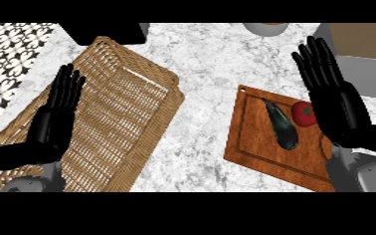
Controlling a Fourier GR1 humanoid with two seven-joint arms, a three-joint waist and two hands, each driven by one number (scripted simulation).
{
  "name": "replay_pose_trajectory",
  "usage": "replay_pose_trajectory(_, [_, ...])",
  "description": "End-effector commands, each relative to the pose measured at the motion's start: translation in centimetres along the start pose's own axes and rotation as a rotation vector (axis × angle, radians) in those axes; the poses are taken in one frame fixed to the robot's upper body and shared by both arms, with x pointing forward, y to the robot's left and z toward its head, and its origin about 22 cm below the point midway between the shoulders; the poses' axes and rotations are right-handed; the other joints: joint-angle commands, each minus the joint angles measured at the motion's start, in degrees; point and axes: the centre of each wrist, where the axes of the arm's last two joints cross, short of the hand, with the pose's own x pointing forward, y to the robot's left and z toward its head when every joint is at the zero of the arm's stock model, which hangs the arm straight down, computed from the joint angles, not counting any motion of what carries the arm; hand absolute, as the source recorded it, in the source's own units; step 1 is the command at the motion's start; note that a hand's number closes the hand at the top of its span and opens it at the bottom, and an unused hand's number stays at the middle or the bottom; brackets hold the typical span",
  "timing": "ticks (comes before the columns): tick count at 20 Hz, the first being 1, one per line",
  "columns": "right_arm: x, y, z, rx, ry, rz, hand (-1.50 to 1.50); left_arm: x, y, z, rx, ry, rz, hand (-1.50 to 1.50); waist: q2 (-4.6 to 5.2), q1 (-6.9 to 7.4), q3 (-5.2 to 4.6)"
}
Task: Pick the eggplant from the cutting board and place it in the cardboard box
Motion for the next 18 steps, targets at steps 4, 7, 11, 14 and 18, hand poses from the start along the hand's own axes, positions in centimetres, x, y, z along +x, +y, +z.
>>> replay_pose_trajectory(4, [-5.8, -2.1, 4.7, -0.199, 0.501, 0.16, -1.5, 1.1, -0.8, -0.4, -0.173, 0.045, -0.149, 0.0, 1.82, -2.17, -3.57])
replay_pose_trajectory(7, [-0.9, -3.7, 1.0, -0.58, 0.017, 0.019, -1.5, 0.3, -0.7, 1.4, -0.166, 0.118, -0.106, 0.0, -2.38, -10.35, -1.23])
replay_pose_trajectory(11, [-5.6, -8.5, 8.6, -0.082, 0.69, 0.932, -1.5, 1.5, -1.6, 0.8, -0.286, 0.135, -0.166, 0.0, 2.3, -3.21, -4.32])
replay_pose_trajectory(14, [-4.9, -7.3, 8.1, 0.018, 0.657, 1.158, -1.5, 1.7, -3.0, 0.9, -0.34, 0.158, -0.164, 0.0, 1.24, -2.48, -4.17])
replay_pose_trajectory(18, [-2.5, -3.6, 5.3, 0.041, 0.637, 1.305, -1.5, 1.0, -3.8, 0.2, -0.352, 0.202, -0.192, 0.0, 0.98, -2.42, -4.05])
